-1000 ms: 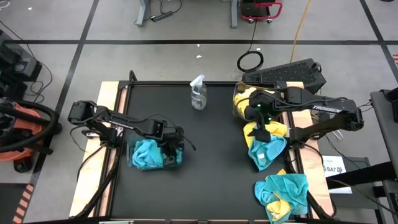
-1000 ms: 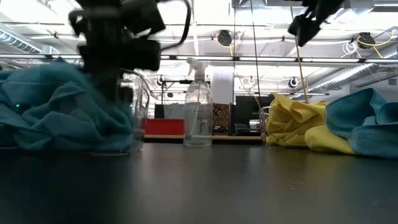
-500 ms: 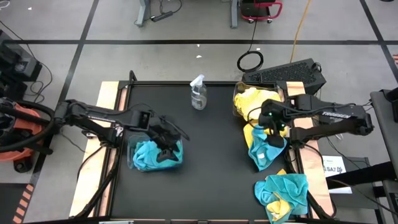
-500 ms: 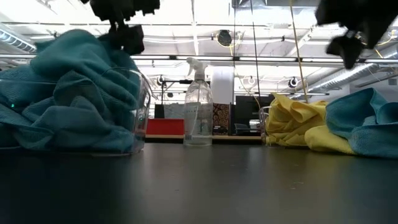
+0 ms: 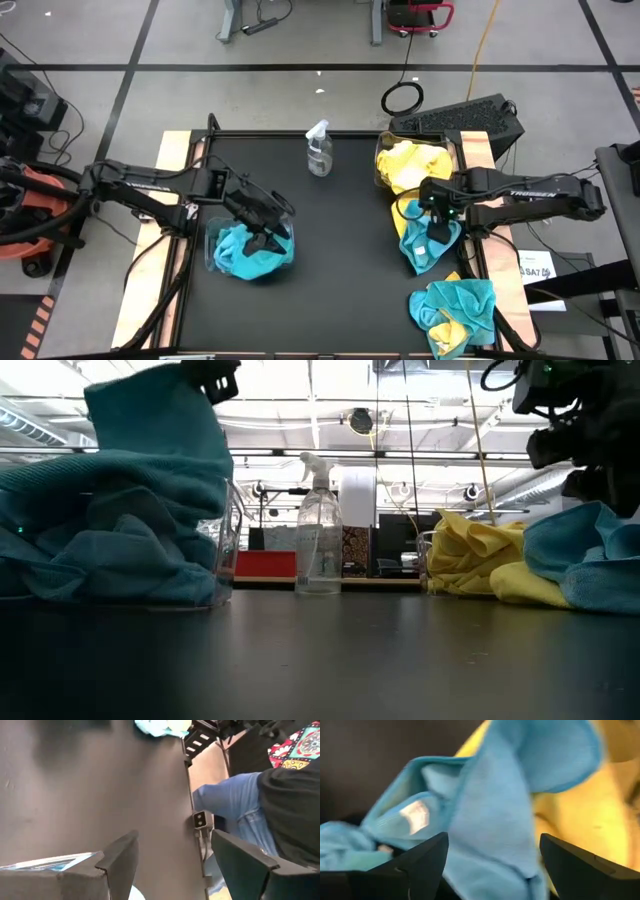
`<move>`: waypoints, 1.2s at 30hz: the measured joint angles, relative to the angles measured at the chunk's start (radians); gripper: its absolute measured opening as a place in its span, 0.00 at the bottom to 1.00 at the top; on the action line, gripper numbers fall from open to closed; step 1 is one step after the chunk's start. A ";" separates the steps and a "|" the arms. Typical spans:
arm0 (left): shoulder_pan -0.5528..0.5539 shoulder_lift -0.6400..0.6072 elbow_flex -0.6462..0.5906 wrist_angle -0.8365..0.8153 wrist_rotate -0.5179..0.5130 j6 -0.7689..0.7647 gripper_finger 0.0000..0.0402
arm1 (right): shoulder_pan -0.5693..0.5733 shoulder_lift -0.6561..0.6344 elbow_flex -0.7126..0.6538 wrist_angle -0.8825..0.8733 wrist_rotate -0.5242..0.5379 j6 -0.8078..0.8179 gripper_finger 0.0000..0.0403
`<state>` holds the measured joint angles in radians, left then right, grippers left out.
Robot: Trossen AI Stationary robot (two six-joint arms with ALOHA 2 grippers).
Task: Sort microfiber towel by color & place in baskets
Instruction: Put the blue towel into the bottom transparent bin
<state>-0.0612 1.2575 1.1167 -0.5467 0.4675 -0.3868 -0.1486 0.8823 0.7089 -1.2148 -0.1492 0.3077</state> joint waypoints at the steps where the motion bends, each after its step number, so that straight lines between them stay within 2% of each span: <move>1: 0.000 0.000 0.012 -0.005 0.000 0.000 0.64 | 0.000 0.003 0.000 0.000 0.028 0.002 0.76; 6: 0.000 0.000 0.069 -0.024 0.000 0.000 0.64 | 0.000 0.006 0.000 0.010 0.093 0.001 0.76; 12: 0.000 0.000 0.098 -0.020 -0.004 0.009 0.64 | 0.000 0.020 0.000 0.046 0.080 0.002 0.69; 18: 0.000 0.000 0.098 -0.020 -0.101 0.046 0.64 | 0.000 0.069 0.000 0.056 0.034 -0.035 0.52; 24: 0.000 0.000 0.098 -0.021 -0.202 0.083 0.64 | 0.000 0.085 0.000 0.056 0.012 -0.057 0.28; 27: 0.000 0.000 0.098 -0.053 -0.189 0.077 0.64 | 0.000 0.080 0.000 0.059 0.000 -0.058 0.14; 29: 0.000 0.000 0.098 -0.109 -0.134 0.051 0.64 | 0.000 0.073 0.000 0.065 -0.018 -0.058 0.05; 31: -0.003 0.000 0.098 -0.201 -0.104 0.019 0.64 | 0.000 0.067 0.000 0.067 -0.037 -0.058 0.02; 34: -0.025 0.001 0.098 -0.340 -0.104 -0.013 0.64 | 0.000 0.056 0.000 0.070 -0.037 -0.053 0.03; 36: -0.042 0.001 0.086 -0.369 -0.104 -0.024 0.64 | 0.000 0.052 0.000 0.086 -0.037 -0.048 0.03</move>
<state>-0.1031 1.2587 1.2029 -0.9161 0.3634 -0.4110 -0.1486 0.9340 0.7086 -1.1287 -0.1860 0.2597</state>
